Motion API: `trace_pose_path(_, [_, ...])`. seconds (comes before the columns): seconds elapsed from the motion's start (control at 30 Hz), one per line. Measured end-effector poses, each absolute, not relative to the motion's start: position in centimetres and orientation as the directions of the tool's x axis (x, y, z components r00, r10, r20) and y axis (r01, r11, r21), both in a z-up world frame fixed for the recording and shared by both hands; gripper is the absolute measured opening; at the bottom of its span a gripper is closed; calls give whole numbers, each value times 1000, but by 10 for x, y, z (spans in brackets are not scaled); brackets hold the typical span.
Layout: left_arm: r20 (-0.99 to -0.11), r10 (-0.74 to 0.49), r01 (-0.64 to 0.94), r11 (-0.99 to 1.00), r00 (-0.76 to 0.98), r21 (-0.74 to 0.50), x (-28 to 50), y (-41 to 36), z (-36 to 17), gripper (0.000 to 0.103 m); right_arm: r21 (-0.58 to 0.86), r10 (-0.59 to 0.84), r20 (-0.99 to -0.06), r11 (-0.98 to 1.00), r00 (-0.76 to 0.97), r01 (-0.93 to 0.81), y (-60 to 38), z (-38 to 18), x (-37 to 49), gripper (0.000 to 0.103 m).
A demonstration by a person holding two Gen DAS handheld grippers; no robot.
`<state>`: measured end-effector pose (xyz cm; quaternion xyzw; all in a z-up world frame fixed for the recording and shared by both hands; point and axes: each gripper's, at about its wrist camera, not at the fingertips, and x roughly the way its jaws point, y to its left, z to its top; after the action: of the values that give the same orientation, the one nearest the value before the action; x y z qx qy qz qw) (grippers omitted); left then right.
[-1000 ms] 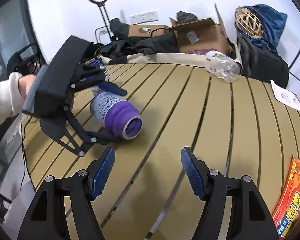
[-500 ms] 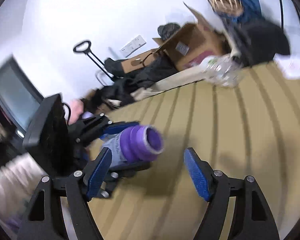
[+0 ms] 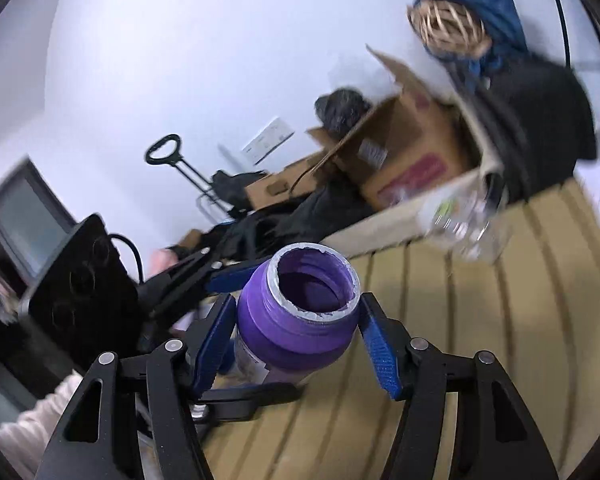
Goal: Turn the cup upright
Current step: 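Lift and rotate the purple-capped bottle upright with the right gripper, then lower the upright bottle onto the table and open the right gripper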
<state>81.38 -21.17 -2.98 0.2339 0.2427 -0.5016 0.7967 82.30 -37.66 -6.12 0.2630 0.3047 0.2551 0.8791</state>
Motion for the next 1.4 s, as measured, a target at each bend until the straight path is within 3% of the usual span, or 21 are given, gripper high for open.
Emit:
trace_pose_path(0.13, [-614, -699, 912, 400, 366, 89, 836, -194, -42, 90, 547, 564, -447, 787, 694, -287, -370, -60, 833, 66])
trace_pose_path(0.27, [-592, -705, 895, 442, 389, 62, 847, -179, -52, 90, 489, 541, -497, 821, 679, -296, -356, -62, 846, 66])
trace_pose_path(0.33, [-534, -733, 884, 464, 421, 60, 839, -174, -43, 94, 449, 510, -521, 846, 684, -288, -350, -63, 846, 66])
trace_pose_path(0.4, [-506, -718, 851, 523, 477, 60, 827, -170, -40, 93, 425, 499, -535, 856, 682, -293, -347, -61, 843, 59])
trace_pose_path(0.53, [-402, -702, 781, 623, 587, 51, 785, -155, -30, 97, 332, 448, -624, 894, 641, -301, -333, -61, 840, 59])
trace_pose_path(0.6, [-418, -683, 761, 648, 599, 33, 781, -152, -35, 97, 298, 432, -666, 901, 608, -313, -326, -66, 843, 59])
trace_pose_path(0.77, [-582, -621, 682, 716, 525, -148, 805, -135, -75, 98, 127, 287, -808, 938, 515, -323, -301, -94, 865, 59])
trace_pose_path(0.83, [-609, -604, 645, 740, 513, -191, 808, -127, -90, 98, 84, 256, -811, 941, 527, -328, -295, -93, 867, 60])
trace_pose_path(1.1, [-630, -523, 602, 791, 574, -109, 792, -117, -93, 98, 49, 232, -826, 938, 513, -344, -288, -88, 848, 63])
trace_pose_path(1.2, [-634, -450, 537, 841, 629, -64, 774, -106, -80, 98, 98, 265, -798, 943, 541, -318, -293, -64, 829, 70])
trace_pose_path(1.27, [-623, -404, 458, 885, 669, -82, 757, -94, -68, 103, 100, 275, -773, 942, 572, -319, -298, -43, 805, 82])
trace_pose_path(1.4, [-599, -265, 281, 957, 755, -70, 705, -66, -40, 103, 63, 256, -734, 948, 629, -312, -306, -20, 750, 87])
